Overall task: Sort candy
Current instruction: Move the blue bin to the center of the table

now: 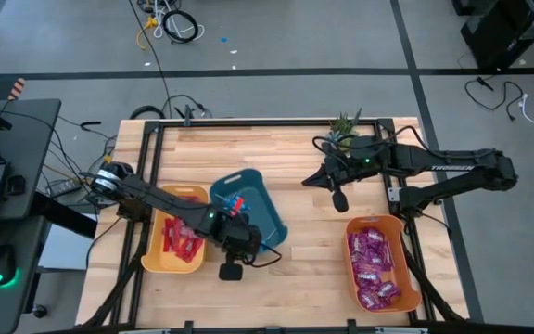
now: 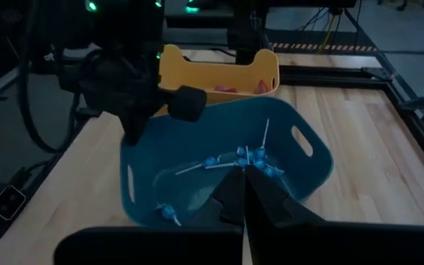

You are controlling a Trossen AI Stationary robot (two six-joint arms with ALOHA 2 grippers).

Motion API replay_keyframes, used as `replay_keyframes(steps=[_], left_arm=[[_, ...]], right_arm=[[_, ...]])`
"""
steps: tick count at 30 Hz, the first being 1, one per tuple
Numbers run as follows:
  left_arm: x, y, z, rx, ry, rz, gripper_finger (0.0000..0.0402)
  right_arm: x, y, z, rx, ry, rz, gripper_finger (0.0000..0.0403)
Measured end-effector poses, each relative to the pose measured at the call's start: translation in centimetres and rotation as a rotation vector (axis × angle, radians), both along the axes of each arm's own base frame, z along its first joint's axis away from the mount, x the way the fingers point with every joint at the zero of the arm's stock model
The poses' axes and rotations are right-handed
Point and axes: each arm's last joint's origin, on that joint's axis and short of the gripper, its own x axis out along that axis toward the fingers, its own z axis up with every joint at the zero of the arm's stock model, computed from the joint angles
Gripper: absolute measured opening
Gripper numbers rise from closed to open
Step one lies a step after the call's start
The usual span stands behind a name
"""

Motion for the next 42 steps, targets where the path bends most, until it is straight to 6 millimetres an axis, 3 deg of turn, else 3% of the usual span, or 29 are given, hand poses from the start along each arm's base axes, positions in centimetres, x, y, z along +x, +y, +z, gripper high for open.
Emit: replay_keyframes(steps=[16,26,34,42], left_arm=[[0.4,-0.6,2.7,-0.004,-0.054,0.001,0.0000],[-1.0,-1.8,5.1,0.146,-0.026,0.013,0.0000],[-2.6,-1.0,5.3,0.331,0.088,0.048,0.0000],[-3.7,0.3,5.3,0.566,0.155,0.072,0.0000]], right_arm=[[3.9,-0.6,-4.6,0.004,0.204,-0.114,0.0000],[3.6,-0.2,-6.6,0.018,0.231,-0.103,0.0000],[3.4,3.4,-8.8,0.041,0.177,0.062,0.0000],[3.5,8.6,-8.1,0.096,-0.012,0.241,0.0000]])
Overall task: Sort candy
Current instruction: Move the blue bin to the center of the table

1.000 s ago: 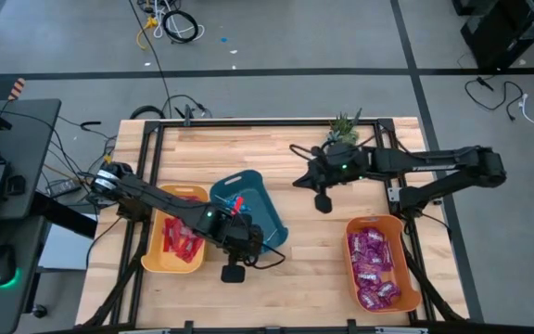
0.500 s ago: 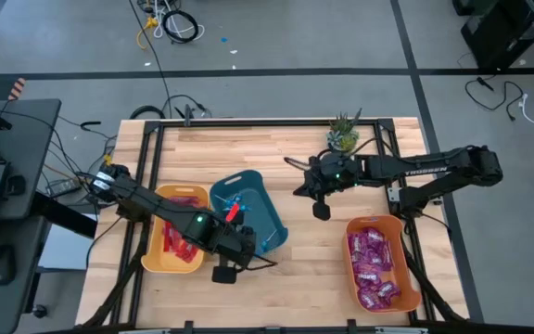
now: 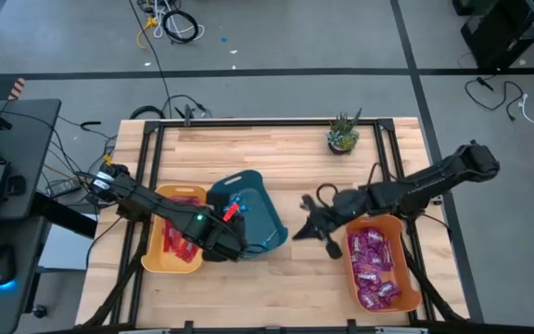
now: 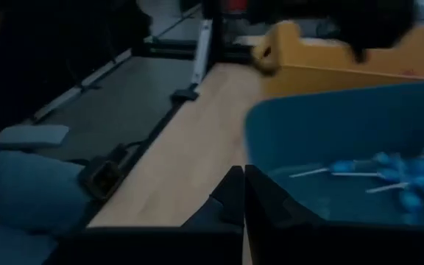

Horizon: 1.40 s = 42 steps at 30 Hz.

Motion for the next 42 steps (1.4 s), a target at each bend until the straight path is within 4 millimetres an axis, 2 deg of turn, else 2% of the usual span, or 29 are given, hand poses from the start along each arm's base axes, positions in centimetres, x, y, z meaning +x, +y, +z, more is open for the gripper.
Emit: replay_keyframes(steps=[6,11,21,34,42], left_arm=[[0.0,0.2,0.0,0.036,0.000,-0.011,0.0000],[0.0,0.2,0.0,0.043,-0.003,-0.021,0.0000],[0.2,0.1,0.0,0.034,-0.025,-0.022,0.0000],[0.4,-0.8,0.0,-0.012,-0.071,-0.034,0.0000],[0.1,-0.7,0.0,-0.007,-0.047,-0.010,0.0000]], right_arm=[[0.7,3.2,-1.6,0.017,-0.001,0.000,0.0000],[1.5,4.6,-3.5,0.039,0.050,-0.043,0.0000],[2.6,4.7,-6.7,0.023,0.147,-0.234,0.0000],[2.6,4.1,-6.6,0.018,0.145,-0.351,0.0000],[2.5,3.8,-6.7,-0.006,0.149,-0.408,0.0000]])
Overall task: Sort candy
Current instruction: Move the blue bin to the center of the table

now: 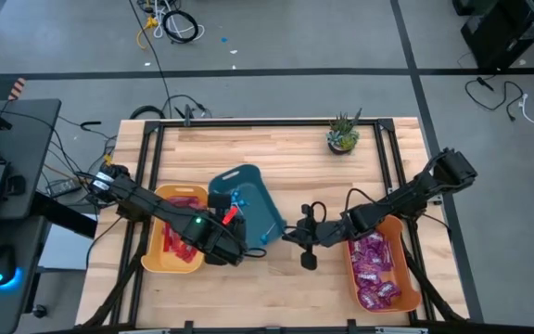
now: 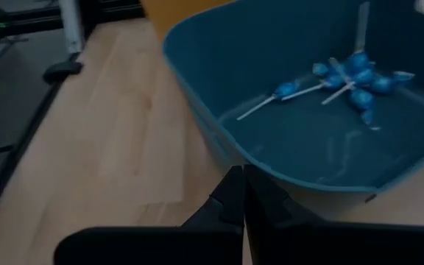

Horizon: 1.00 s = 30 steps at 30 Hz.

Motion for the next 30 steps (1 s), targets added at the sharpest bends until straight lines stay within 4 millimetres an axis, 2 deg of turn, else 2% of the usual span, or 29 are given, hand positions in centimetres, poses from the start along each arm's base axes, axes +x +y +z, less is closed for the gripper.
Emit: replay_keyframes(steps=[8,14,25,30], left_arm=[[-0.2,0.1,-0.4,0.003,0.015,0.022,0.0000],[-0.6,0.3,-1.9,0.028,0.074,0.023,0.0000],[-0.7,0.4,-3.6,0.049,0.080,0.022,0.0000],[-0.5,0.4,-3.8,0.065,0.053,0.020,0.0000]], right_arm=[[-0.4,-0.5,1.5,-0.009,-0.046,-0.051,0.0000],[-0.9,0.5,2.6,0.007,-0.110,-0.005,0.0000],[0.0,0.8,2.1,0.016,-0.159,-0.001,0.0000],[0.3,0.8,1.5,-0.003,-0.158,-0.030,0.0000]])
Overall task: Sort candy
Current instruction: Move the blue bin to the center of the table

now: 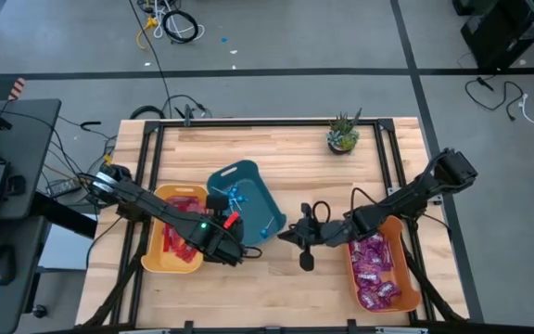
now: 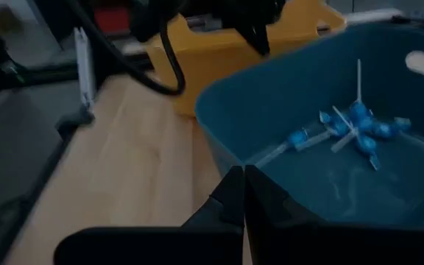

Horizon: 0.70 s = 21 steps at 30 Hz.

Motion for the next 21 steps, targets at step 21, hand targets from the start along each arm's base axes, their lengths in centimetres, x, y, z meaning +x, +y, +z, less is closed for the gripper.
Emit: replay_keyframes(steps=[21], left_arm=[[0.3,-0.1,-1.3,-0.007,-0.060,0.019,0.0000]], right_arm=[[0.2,-0.8,-1.9,-0.120,0.077,-0.170,0.0000]])
